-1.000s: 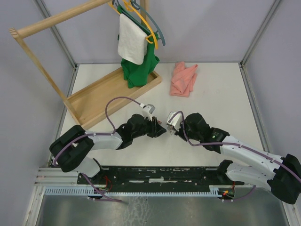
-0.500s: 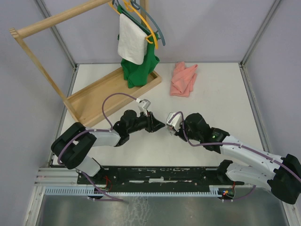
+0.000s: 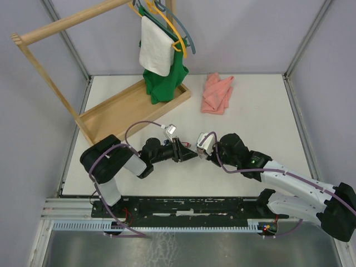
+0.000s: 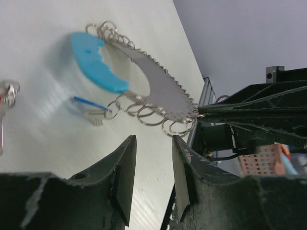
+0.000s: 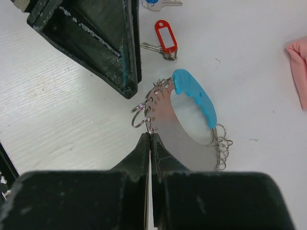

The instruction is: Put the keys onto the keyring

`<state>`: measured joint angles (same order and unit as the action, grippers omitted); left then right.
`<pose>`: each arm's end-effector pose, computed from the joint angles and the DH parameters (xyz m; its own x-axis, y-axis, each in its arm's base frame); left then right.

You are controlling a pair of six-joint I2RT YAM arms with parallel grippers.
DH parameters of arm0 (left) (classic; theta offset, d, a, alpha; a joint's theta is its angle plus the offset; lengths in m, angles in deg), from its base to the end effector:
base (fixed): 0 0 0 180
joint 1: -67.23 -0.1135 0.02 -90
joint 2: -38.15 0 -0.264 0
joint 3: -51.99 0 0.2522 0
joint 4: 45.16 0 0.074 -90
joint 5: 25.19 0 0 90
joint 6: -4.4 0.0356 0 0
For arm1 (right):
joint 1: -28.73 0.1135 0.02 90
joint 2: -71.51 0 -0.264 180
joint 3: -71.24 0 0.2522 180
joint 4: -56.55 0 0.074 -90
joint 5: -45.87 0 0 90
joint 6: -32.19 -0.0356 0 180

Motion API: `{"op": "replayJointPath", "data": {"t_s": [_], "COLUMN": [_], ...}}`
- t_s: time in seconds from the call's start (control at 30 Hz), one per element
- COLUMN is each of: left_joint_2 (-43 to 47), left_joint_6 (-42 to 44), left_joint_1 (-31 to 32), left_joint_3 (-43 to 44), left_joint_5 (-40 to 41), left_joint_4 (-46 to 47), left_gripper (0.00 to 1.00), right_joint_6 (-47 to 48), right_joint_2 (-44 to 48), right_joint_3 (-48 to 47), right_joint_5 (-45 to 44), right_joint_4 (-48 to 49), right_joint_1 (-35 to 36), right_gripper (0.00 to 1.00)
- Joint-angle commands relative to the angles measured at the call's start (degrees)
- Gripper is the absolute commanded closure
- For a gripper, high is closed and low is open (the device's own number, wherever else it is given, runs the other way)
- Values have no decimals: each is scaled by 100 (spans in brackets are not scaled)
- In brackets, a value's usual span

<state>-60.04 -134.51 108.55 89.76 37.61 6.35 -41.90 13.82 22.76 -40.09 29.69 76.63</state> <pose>0.2044 -0.2014 0.1391 -0.7747 -0.2115 -0.5960 0.5212 0.3201 -0.7911 0.1432 0.1622 0.2318 -0.1663 -0.5919 -0.7887 -0.8567 0.4828 -0.1817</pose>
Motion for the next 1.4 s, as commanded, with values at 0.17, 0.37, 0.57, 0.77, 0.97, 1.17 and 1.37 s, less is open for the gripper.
{"op": "replayJointPath", "data": {"t_s": [0.17, 0.37, 0.57, 0.77, 0.97, 1.17, 1.37], "left_joint_2": [-1302, -1387, -1627, -1581, -1335, -1092, -898], "left_joint_6": [-2434, -2479, -2691, -2730, -2682, -2632, -2597], "left_joint_1": [50, 47, 71, 102, 112, 129, 165], "left_joint_3": [-371, -383, -286, -136, -162, -155, -198], "left_joint_5": [410, 810, 972, 970, 993, 965, 989], "left_joint_4": [3294, 3302, 3348, 3384, 3385, 3382, 3381], "left_gripper": [55, 52, 51, 51, 51, 52, 56], "right_joint_6": [1, -33, -82, -103, -111, -106, -87], "right_joint_2": [163, 217, 271, 272, 297, 303, 314], "right_joint_3": [-199, -173, -173, -154, -119, -107, -96], "right_joint_5": [71, 88, 123, 147, 133, 132, 106], "right_joint_4": [506, 536, 561, 581, 577, 596, 585], "right_joint_1": [15, 20, 18, 18, 18, 13, 18], "right_gripper": [99, 100, 99, 100, 99, 99, 99]}}
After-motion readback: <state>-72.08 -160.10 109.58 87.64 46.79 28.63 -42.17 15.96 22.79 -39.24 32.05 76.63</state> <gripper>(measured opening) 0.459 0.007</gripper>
